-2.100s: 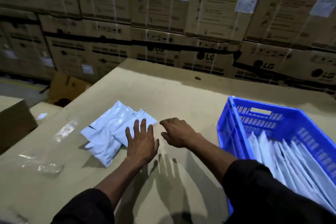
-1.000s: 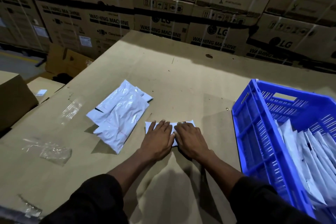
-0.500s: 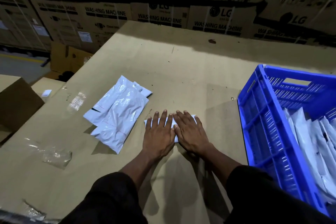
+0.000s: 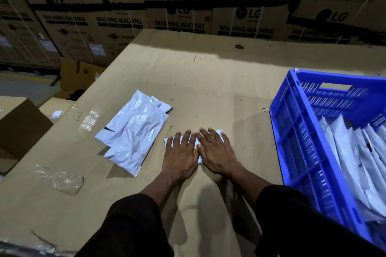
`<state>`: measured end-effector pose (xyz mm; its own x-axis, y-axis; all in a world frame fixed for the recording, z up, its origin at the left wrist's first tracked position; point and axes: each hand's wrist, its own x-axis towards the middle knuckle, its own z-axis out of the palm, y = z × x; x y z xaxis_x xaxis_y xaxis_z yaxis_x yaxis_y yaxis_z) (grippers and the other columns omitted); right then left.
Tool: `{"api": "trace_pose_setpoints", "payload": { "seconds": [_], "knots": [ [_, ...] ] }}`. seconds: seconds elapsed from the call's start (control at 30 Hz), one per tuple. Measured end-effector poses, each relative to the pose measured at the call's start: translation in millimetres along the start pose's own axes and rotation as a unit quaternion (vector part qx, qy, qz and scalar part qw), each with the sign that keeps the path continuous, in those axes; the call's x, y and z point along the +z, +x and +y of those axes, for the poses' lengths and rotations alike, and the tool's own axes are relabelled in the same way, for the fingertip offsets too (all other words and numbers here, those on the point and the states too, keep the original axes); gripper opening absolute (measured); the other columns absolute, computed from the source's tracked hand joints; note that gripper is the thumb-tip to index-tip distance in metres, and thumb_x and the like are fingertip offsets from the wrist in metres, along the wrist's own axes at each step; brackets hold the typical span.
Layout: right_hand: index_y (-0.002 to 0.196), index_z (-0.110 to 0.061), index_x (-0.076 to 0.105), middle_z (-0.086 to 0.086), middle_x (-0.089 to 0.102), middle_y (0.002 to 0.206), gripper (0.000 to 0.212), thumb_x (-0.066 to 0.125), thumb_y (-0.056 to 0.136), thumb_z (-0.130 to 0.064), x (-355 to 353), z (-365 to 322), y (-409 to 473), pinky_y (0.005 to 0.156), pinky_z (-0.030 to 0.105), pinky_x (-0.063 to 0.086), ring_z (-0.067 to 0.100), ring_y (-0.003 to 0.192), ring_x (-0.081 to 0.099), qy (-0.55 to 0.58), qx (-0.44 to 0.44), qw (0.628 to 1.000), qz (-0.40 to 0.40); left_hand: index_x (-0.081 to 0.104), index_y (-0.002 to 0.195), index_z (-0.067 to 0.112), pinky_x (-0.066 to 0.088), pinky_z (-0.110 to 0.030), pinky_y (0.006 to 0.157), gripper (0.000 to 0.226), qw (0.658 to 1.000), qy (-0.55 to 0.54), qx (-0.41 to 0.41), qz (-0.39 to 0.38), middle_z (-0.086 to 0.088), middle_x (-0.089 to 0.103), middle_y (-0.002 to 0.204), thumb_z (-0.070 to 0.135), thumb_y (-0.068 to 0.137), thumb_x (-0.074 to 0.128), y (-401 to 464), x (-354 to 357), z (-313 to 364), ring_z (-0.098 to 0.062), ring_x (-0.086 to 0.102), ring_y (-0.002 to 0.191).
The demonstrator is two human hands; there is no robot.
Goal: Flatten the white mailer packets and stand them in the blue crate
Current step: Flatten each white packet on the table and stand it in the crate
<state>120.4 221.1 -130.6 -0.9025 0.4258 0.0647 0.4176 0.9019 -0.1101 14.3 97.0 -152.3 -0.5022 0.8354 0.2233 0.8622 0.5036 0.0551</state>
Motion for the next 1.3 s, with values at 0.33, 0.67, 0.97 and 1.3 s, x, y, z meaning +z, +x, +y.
{"api": "trace_pose_setpoints", "payload": {
  "seconds": [0.33,0.67,0.97,1.3],
  "knots": [
    [0.15,-0.022,0.041,0.001,0.035,0.159,0.065,0.007,0.099,-0.046,-11.9,-18.1,-58.2,0.114,0.048,0.027,0.025,0.147,0.03,0.004,0.008,1.0,-0.028,0.062,0.139,0.015,0.045,-0.054,0.106,0.054,0.999,0.001,0.037,-0.013,-0.007,0.058,0.147,0.038,0.102,0.031,-50.9,-15.1,13.6,-0.037,0.056,0.13],
    [0.14,-0.025,0.05,0.001,0.038,0.157,0.076,0.002,0.087,-0.052,-25.4,-52.0,-122.7,0.103,0.043,0.038,0.027,0.141,0.036,0.032,0.064,0.996,-0.055,0.066,0.131,0.016,0.049,-0.053,0.098,0.048,0.996,-0.015,0.082,-0.02,-0.007,0.061,0.143,0.037,0.099,0.036,-111.1,-29.1,19.6,-0.036,0.058,0.125],
    [0.117,-0.014,0.072,0.01,0.067,0.128,0.048,0.036,0.094,-0.035,-12.1,-64.1,-132.0,0.093,0.051,0.051,0.033,0.119,0.063,-0.003,0.045,0.999,0.029,0.071,0.127,0.012,0.052,-0.048,0.1,0.05,0.996,-0.054,0.064,0.01,-0.007,0.066,0.138,0.032,0.097,0.037,-118.4,-29.3,23.5,-0.032,0.059,0.131],
    [0.142,-0.019,0.054,0.004,0.048,0.151,0.053,0.025,0.102,-0.038,1.6,-52.7,-134.9,0.112,0.052,0.025,0.027,0.141,0.042,0.005,0.019,1.0,0.008,0.061,0.141,0.019,0.045,-0.058,0.106,0.051,0.999,-0.021,0.015,0.022,-0.01,0.055,0.15,0.038,0.102,0.036,-127.6,-27.8,27.6,-0.05,0.047,0.136]
  ]
}}
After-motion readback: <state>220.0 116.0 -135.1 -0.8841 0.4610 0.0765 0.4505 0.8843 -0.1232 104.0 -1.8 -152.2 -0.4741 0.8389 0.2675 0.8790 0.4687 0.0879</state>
